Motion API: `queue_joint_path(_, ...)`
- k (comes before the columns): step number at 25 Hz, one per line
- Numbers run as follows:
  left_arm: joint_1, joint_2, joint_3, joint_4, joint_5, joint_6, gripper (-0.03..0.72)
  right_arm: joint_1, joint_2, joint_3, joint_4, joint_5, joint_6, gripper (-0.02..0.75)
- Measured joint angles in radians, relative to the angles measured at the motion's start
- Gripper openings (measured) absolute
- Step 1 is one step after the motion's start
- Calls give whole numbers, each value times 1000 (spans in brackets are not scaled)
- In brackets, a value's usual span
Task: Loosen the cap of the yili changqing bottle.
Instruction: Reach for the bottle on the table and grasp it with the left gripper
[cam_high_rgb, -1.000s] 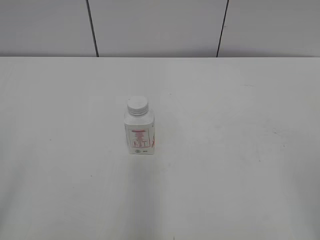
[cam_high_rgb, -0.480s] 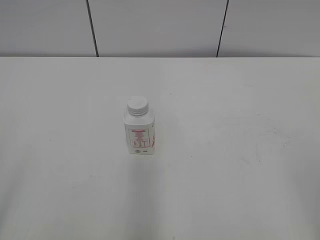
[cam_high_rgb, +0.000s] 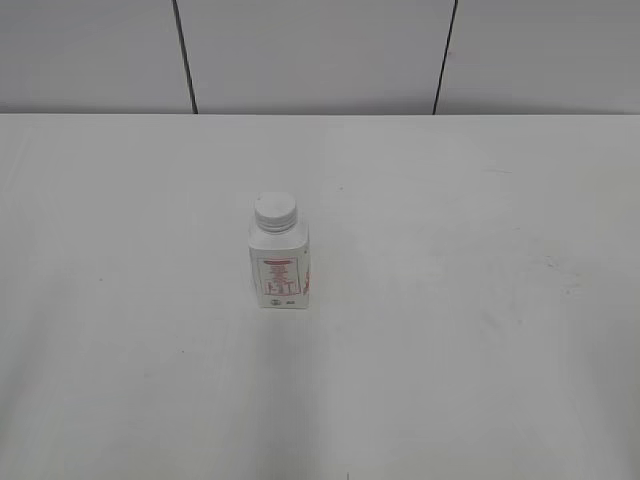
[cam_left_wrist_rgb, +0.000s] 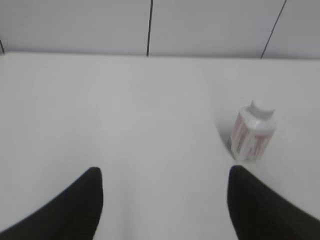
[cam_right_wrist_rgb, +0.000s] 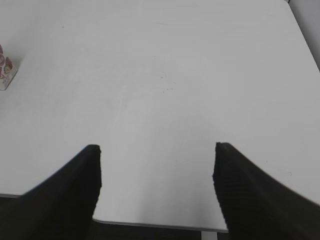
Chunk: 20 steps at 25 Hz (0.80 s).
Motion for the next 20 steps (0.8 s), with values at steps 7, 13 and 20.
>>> queue_joint_path(7, 0, 12, 11, 70, -368, 0, 481, 0, 0, 0, 0, 0, 0, 555)
queue_joint_path(13, 0, 116, 50, 112, -509, 0, 481, 0, 0, 0, 0, 0, 0, 555)
queue_joint_path(20, 0, 230, 52, 115, -545, 0, 481, 0, 0, 0, 0, 0, 0, 555)
